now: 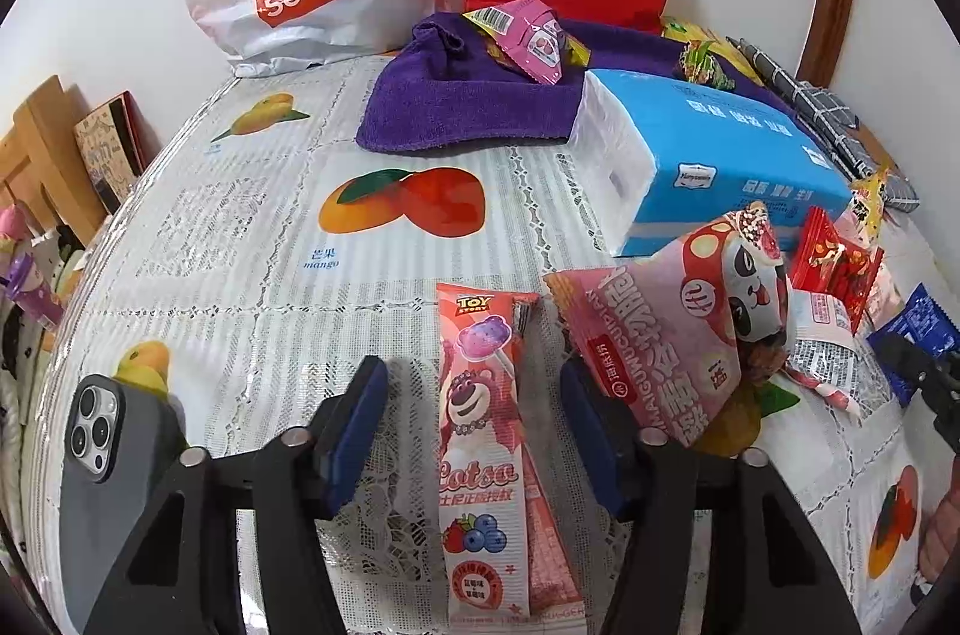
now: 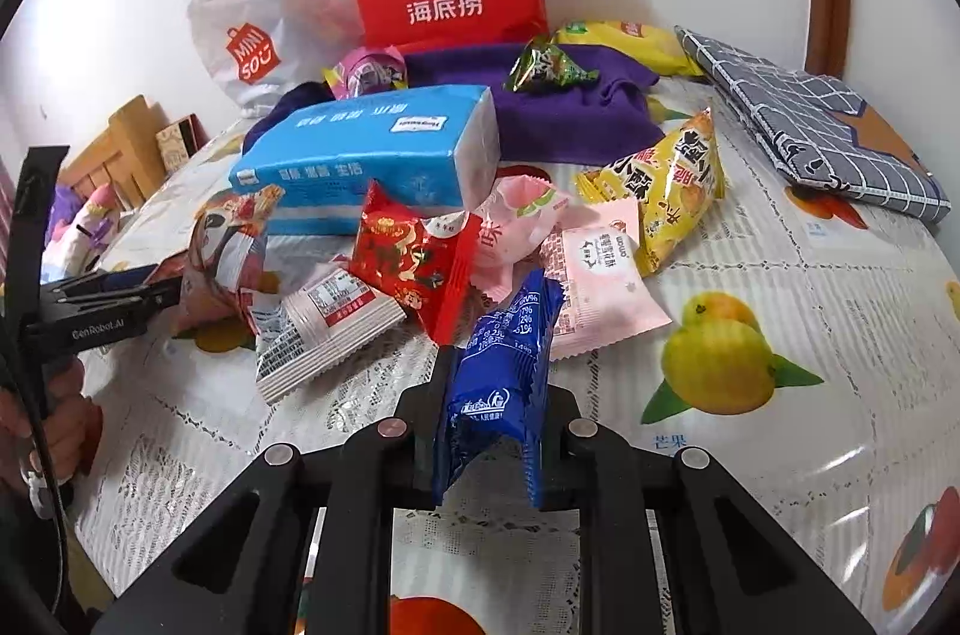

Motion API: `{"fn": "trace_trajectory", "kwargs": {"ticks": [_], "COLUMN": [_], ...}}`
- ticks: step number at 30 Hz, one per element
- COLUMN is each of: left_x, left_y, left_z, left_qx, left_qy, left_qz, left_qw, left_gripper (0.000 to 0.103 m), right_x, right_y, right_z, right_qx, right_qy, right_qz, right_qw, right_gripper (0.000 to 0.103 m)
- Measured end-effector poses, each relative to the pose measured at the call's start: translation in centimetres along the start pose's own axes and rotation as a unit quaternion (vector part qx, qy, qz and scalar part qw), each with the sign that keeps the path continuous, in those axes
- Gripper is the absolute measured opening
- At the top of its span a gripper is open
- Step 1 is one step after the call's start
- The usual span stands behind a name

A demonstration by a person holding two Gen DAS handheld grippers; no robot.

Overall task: Organize snacks
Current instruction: 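Carry both held packets over the purple towel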

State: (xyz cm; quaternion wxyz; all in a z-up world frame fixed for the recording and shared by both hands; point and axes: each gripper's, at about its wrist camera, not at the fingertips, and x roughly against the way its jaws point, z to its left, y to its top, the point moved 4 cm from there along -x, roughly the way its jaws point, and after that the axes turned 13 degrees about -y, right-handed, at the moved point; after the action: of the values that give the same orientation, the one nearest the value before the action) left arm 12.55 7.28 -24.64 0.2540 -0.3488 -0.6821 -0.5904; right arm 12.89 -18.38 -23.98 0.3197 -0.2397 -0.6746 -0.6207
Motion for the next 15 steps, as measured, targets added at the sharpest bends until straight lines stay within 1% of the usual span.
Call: {"fn": "trace_trajectory", "kwargs": {"ticks": [1,2,3,4,7,12,15], "left_x": [0.1,0.2,0.3,0.4,0.5,1.1,1.6], "left_y": [0.0,-0.1,-0.1,-0.1,-0.3,-0.7,-0.9], "left_z": [0.0,-0.1,-0.1,-0.1,0.0,0.3,0.5], "left_qx": [-0.001,-0.002,-0.003,-0.003,0.003,0.019,0.024], "left_qy": [0.000,0.000,-0.002,-0.003,-0.005,0.000,0.002], "left_qz": [-0.001,-0.003,-0.004,-0.005,-0.007,-0.009,-0.005], "left_qw": [1.0000,1.0000,1.0000,1.0000,1.0000,0.9998,0.9997], "left_gripper": [0.041,0.030,0.024,0.022,0.020,0.020,0.020], "right_x": [0.1,0.2,0.3,0.3,0.0,0.0,-0.5], "right_y": [0.0,0.0,0.0,0.0,0.0,0.0,0.1], "right_z": [0.1,0.1,0.2,0.2,0.1,-0.3,-0.8], "right_qx": [0.002,0.004,0.007,0.008,0.007,-0.005,-0.017], "right_qy": [0.000,0.001,0.002,0.001,-0.003,0.005,-0.006], "right_qz": [-0.002,-0.005,-0.007,-0.007,0.000,0.002,0.013], "right_qw": [1.000,1.000,1.000,1.000,1.000,1.000,1.000], "right_gripper": [0.019,0.019,0.019,0.019,0.019,0.019,0.019]}}
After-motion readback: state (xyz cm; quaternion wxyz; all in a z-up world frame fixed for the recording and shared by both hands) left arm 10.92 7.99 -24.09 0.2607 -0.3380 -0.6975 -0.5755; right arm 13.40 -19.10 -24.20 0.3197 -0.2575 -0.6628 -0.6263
